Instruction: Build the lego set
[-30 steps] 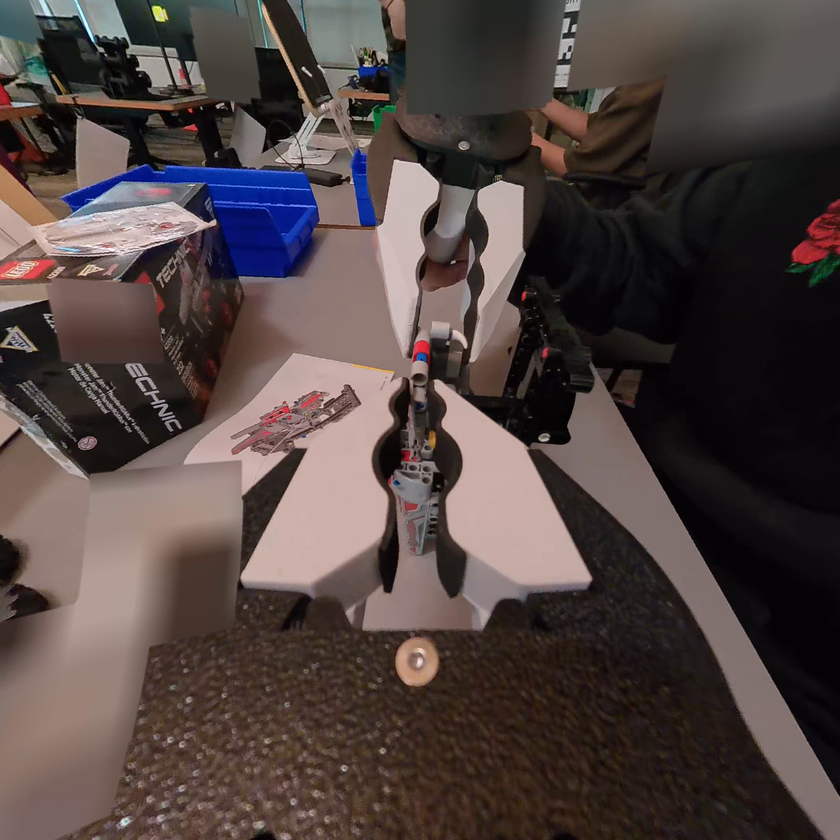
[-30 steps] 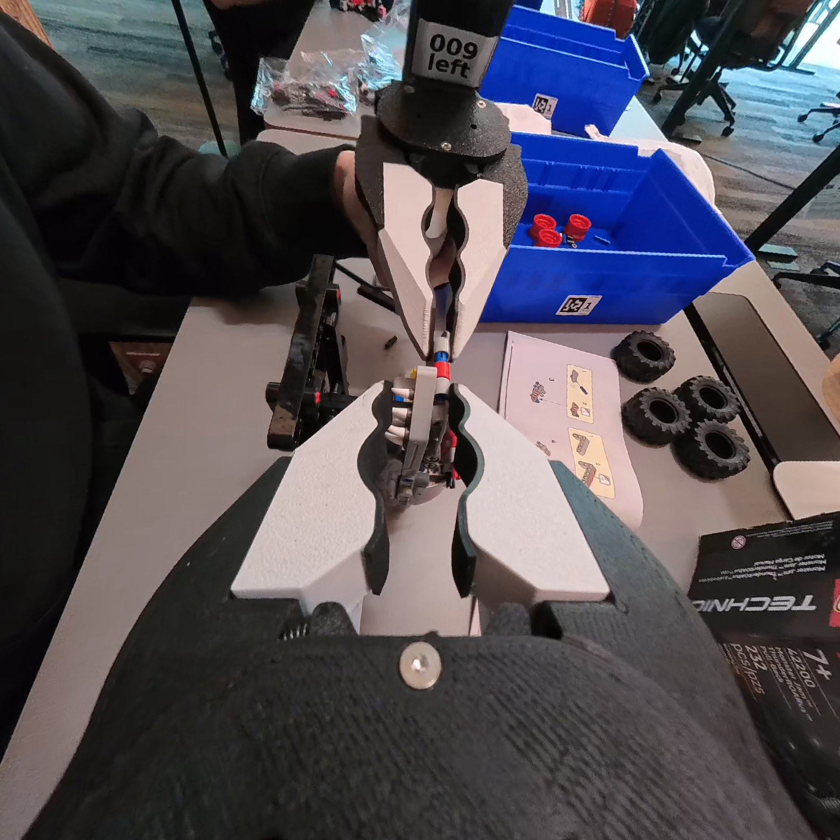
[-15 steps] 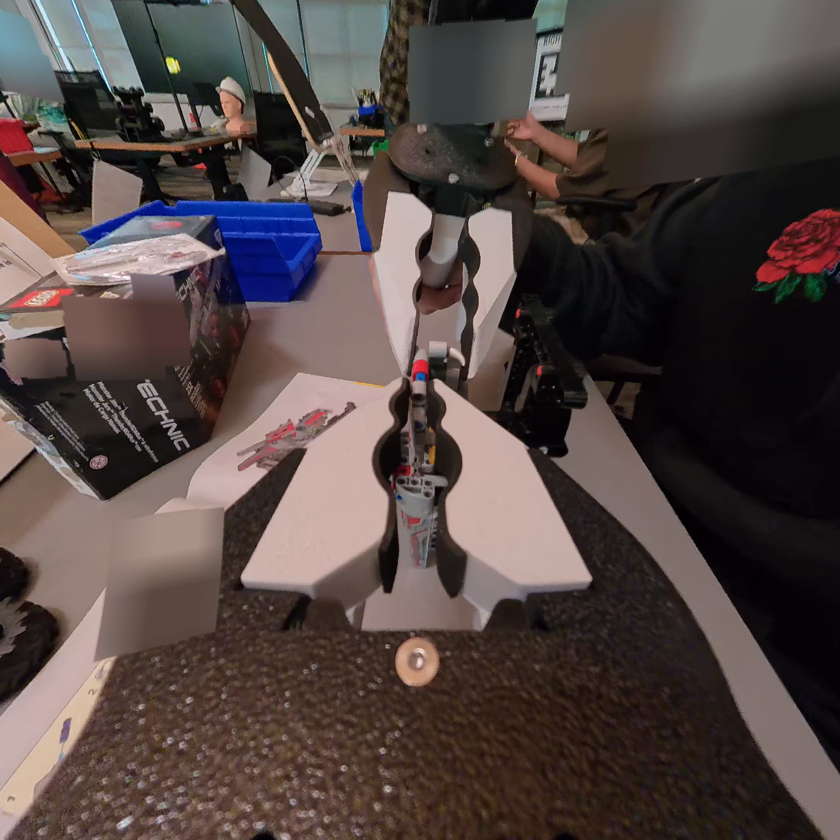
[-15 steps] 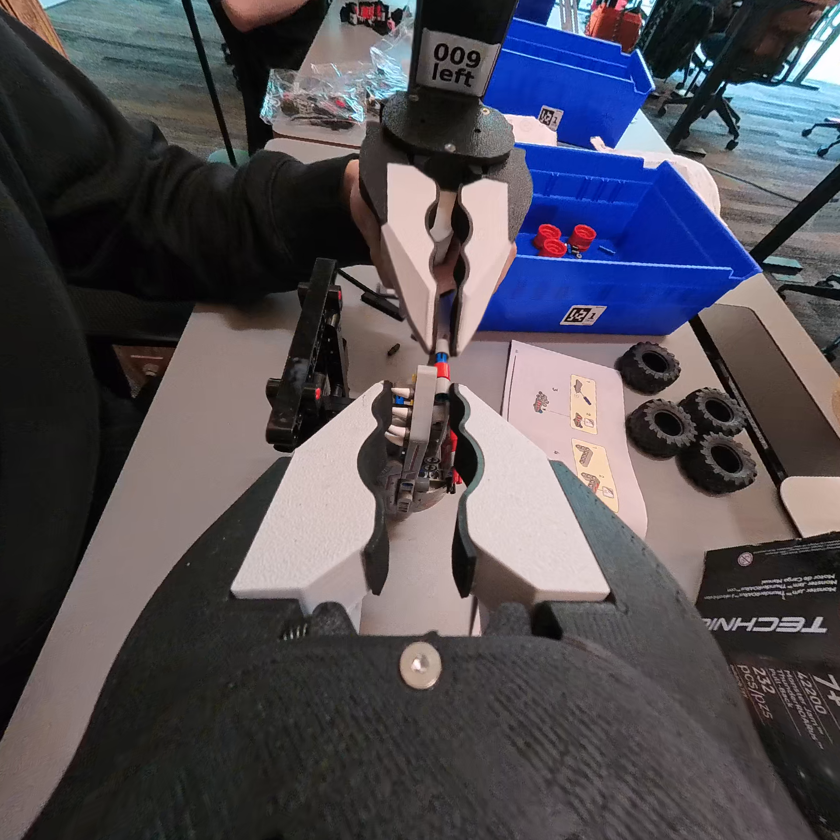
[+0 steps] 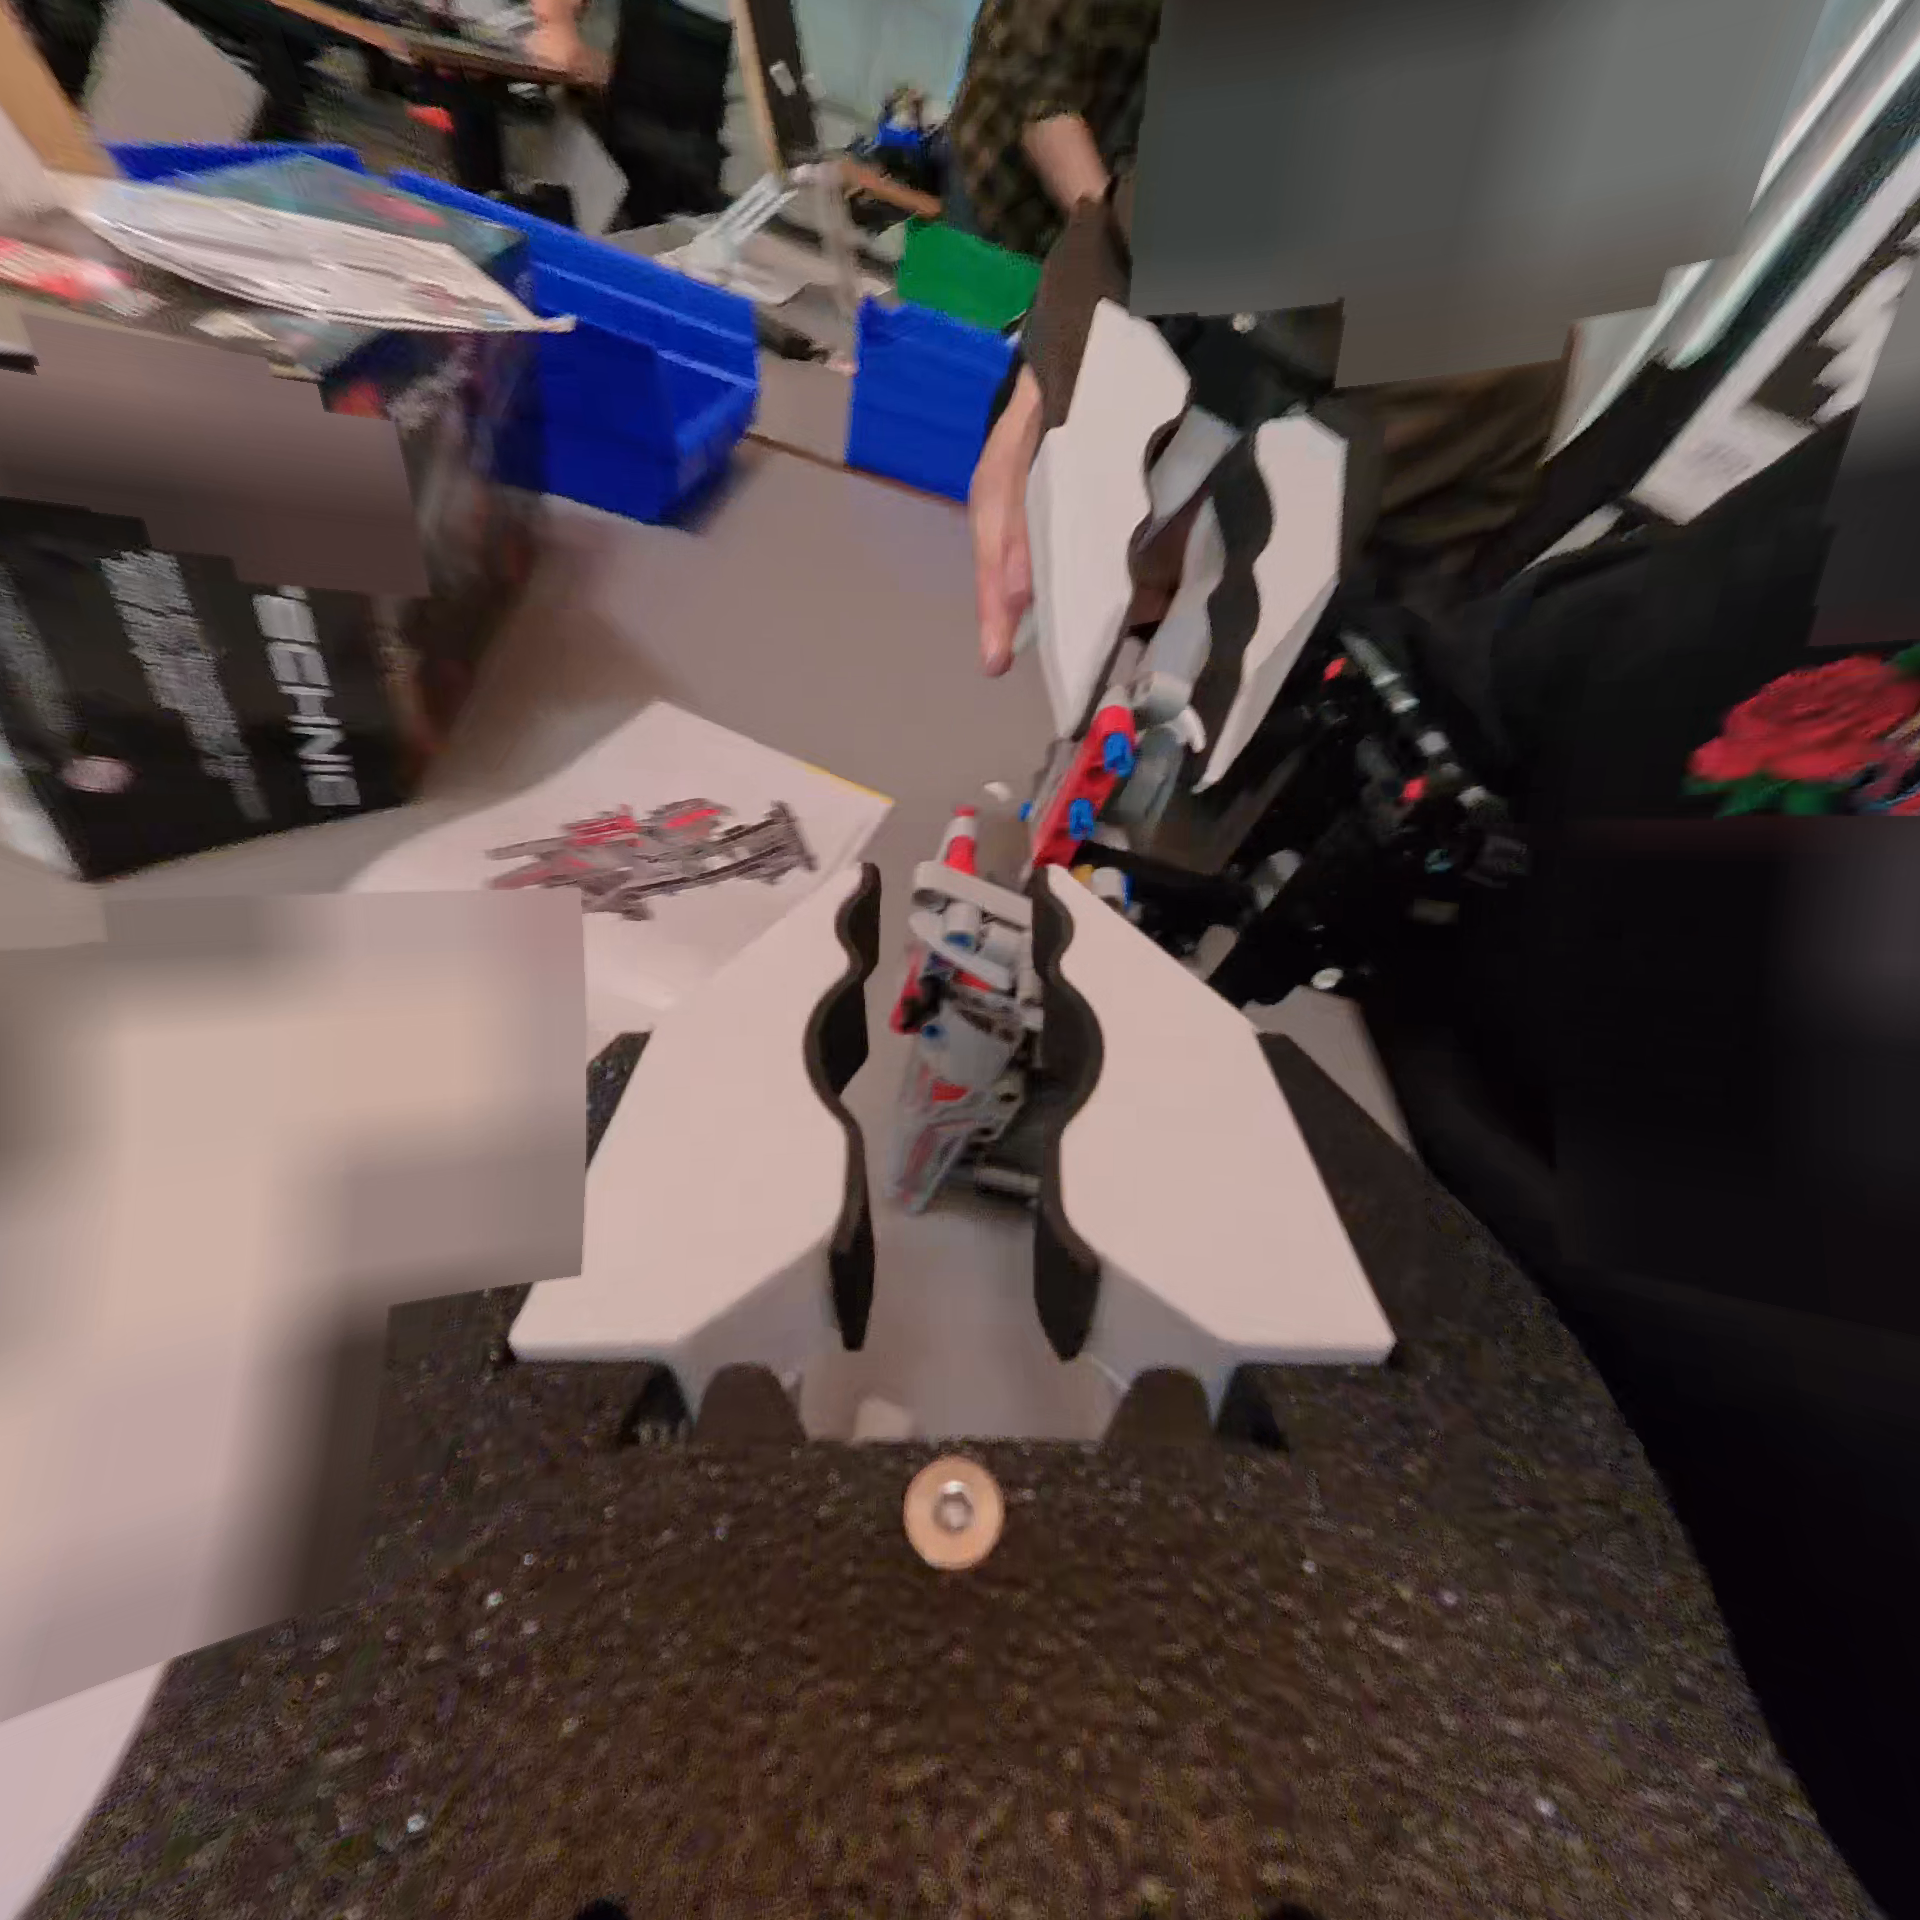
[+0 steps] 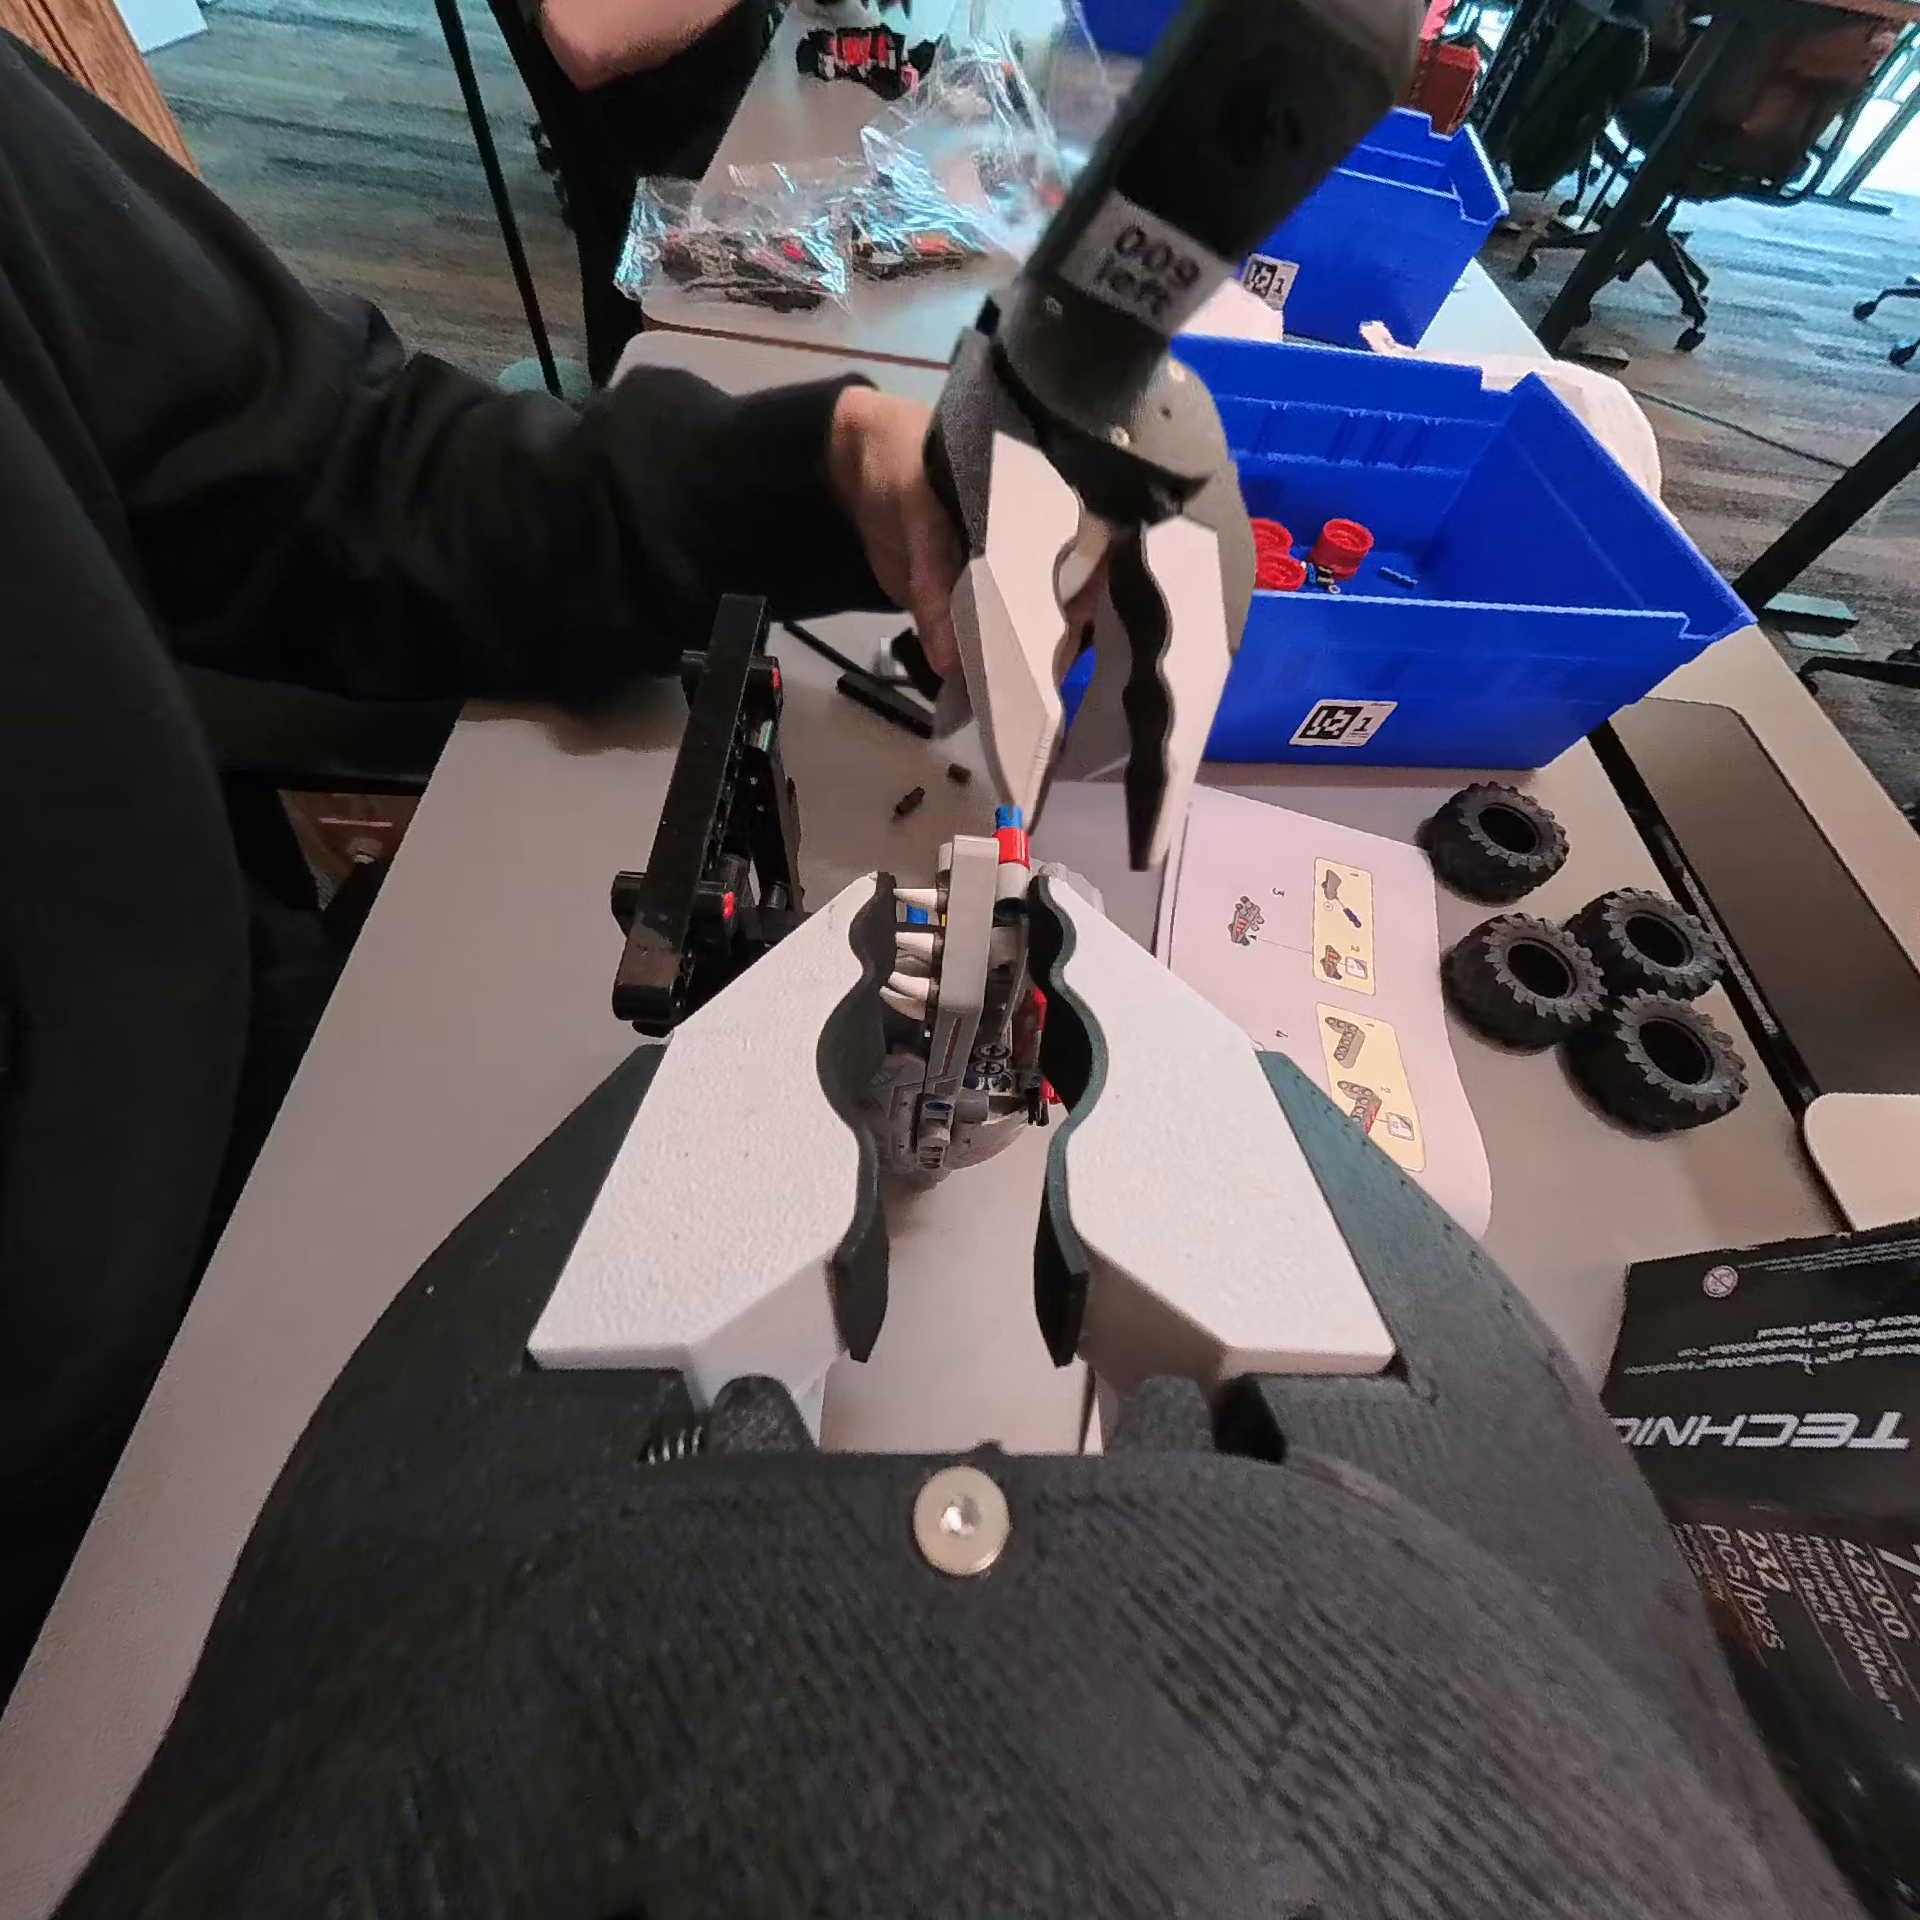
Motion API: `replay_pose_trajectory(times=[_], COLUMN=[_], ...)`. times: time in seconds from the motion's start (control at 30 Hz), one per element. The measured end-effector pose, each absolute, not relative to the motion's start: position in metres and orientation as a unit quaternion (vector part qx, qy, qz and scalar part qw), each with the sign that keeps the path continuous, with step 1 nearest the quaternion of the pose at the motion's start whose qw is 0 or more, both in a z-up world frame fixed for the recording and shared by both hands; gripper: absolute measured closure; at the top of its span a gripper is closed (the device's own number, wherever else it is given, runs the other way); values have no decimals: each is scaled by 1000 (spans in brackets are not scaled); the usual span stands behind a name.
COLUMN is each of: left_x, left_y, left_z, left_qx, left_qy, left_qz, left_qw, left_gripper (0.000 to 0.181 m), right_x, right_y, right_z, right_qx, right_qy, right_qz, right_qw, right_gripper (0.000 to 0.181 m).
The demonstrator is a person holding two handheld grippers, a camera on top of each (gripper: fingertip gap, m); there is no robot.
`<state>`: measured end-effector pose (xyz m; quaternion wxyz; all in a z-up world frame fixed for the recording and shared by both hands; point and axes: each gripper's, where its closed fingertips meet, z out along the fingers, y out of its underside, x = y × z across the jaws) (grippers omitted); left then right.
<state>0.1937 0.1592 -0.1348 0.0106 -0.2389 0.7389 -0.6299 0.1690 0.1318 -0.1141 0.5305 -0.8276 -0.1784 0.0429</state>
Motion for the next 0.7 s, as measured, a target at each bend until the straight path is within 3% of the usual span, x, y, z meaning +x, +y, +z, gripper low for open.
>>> replay_pose_trajectory(times=[0.07, 0.27, 0.4, 0.7], left_x=[192, 193, 192, 185], left_y=[153, 147, 152, 150], left_z=[-135, -144, -126, -119], left_qx=[-245, -259, -225, -181], left_qy=[720, 725, 711, 702], left_qz=[-648, -636, -666, -689], left_qw=[-33, -52, -2, 24], left_gripper=[157, 165, 177, 177], right_x=[169, 168, 167, 162], right_y=[131, 132, 132, 131], right_z=[-114, -114, -114, -114], right_qx=[-828, -826, -826, -826], right_qy=[-178, -178, -177, -184], right_qz=[45, 52, 52, 60], right_qw=[530, 532, 532, 529], right_gripper=[156, 156, 156, 156])
